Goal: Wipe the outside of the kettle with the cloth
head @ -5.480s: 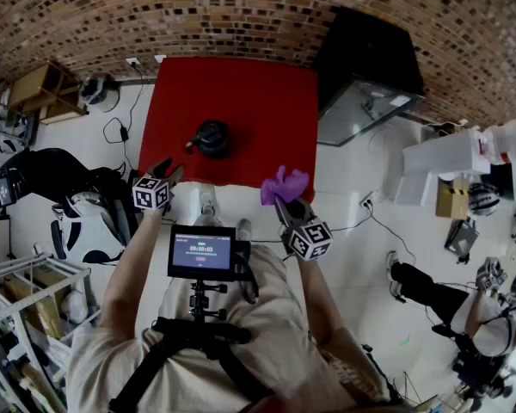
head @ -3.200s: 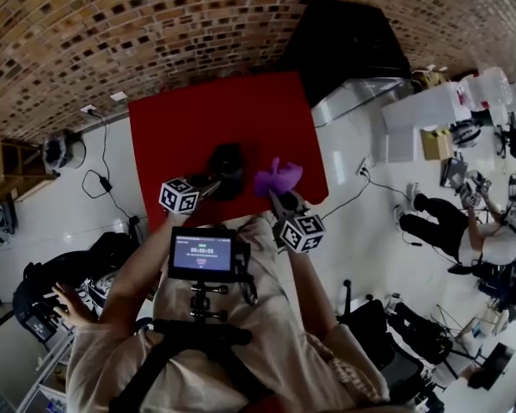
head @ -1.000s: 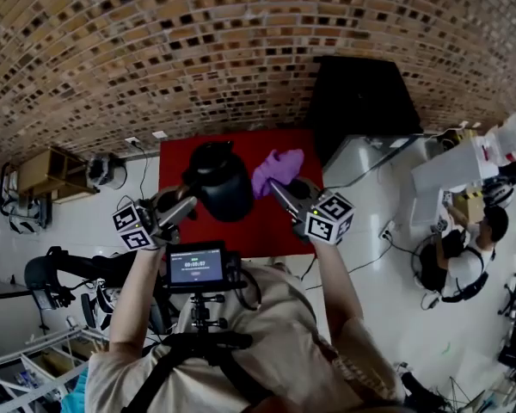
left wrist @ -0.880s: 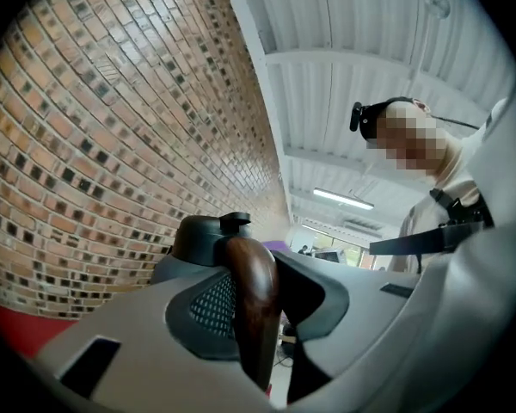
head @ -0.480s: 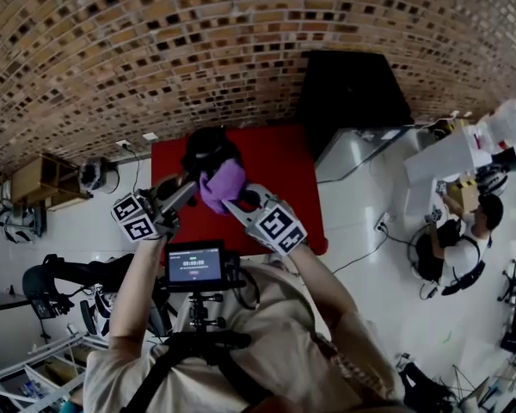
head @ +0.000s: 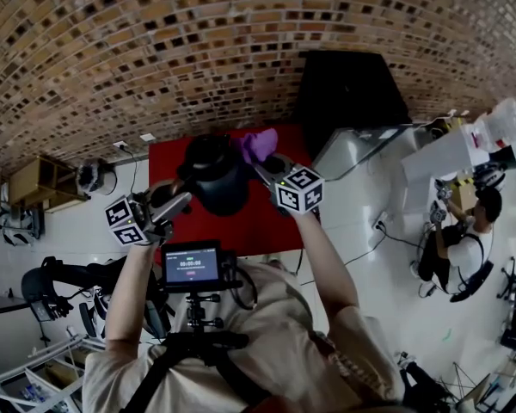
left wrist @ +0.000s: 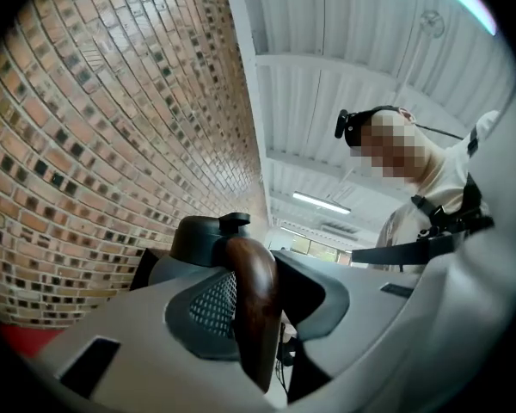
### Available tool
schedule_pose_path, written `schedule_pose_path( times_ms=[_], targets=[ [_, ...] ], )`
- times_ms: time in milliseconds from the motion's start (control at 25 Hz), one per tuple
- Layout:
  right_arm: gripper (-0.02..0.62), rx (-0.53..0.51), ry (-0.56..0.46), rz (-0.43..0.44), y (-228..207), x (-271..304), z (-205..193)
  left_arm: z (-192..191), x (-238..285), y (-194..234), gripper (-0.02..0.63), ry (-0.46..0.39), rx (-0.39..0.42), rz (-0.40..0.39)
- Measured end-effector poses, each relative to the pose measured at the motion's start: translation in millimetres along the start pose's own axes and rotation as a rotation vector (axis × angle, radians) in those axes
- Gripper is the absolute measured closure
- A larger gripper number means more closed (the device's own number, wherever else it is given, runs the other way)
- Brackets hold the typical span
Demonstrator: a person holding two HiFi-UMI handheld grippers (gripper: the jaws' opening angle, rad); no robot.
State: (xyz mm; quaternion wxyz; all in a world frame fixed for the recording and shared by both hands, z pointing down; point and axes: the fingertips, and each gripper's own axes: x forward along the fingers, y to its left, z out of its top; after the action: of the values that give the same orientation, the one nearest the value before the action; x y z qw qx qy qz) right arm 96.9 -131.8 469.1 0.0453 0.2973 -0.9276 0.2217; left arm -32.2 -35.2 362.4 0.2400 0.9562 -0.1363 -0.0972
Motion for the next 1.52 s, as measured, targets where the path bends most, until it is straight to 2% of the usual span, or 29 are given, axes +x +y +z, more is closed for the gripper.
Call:
schedule_pose_path(
  times_ms=[120,200,280,360,440,520,680,800,960,1120,1320,1400,1520],
  targets=[
    [0.517,0.032,-0.046,-0.044,-7.7,-9.8,9.8,2.7,-2.6,-1.0,0.505,-0.049,-0.052,-0.005],
    [0.517,0.044,-0.114,-0.076,-7.1,-37.6,25.9,4.2,-3.9,6.4,0.505,-0.067,-0.062,0.029],
    [0.517,0.028,-0.166,-0.06,11.9,-62.5,40.1,4.9,-6.4,19.0,0.505,-0.066,-0.049,0.09],
    [0.517,-0.023,-0.175,-0.002,49.3,-68.1,46.8,5.1,-9.1,34.7,0.503,-0.053,-0.028,0.165],
    [0.518,-0.107,-0.124,0.072,91.8,-51.9,36.4,4.4,-10.9,51.1,0.503,-0.042,-0.017,0.233],
    [0.517,-0.202,-0.032,0.117,121.8,-21.3,9.4,2.7,-11.5,64.7,0.503,-0.04,-0.019,0.277],
    [0.517,-0.315,0.07,0.126,138.3,35.5,-34.8,-1.2,-7.5,74.5,0.503,-0.047,-0.039,0.309],
    [0.517,-0.334,0.122,0.107,125.9,42.2,-48.5,-5.0,-3.3,70.3,0.503,-0.035,-0.039,0.307],
    [0.517,-0.166,0.084,0.116,82.2,16.2,-45.7,-5.5,-8.0,58.9,0.502,-0.03,-0.031,0.265],
    [0.518,-0.069,0.055,0.034,27.4,1.4,-36.8,1.2,-11.9,34.3,0.502,-0.032,-0.019,0.164],
    [0.518,-0.065,0.012,-0.009,-6.2,21.9,-17.8,8.3,-10.8,5.5,0.505,-0.068,-0.05,0.042],
    [0.518,-0.062,-0.016,-0.036,-9.2,18.3,-5.0,15.5,-11.7,3.5,0.505,-0.114,-0.077,0.033],
    [0.517,-0.046,-0.122,-0.06,-1.1,-21.4,21.8,28.6,-11.4,8.0,0.505,-0.163,-0.081,0.072]
  ],
)
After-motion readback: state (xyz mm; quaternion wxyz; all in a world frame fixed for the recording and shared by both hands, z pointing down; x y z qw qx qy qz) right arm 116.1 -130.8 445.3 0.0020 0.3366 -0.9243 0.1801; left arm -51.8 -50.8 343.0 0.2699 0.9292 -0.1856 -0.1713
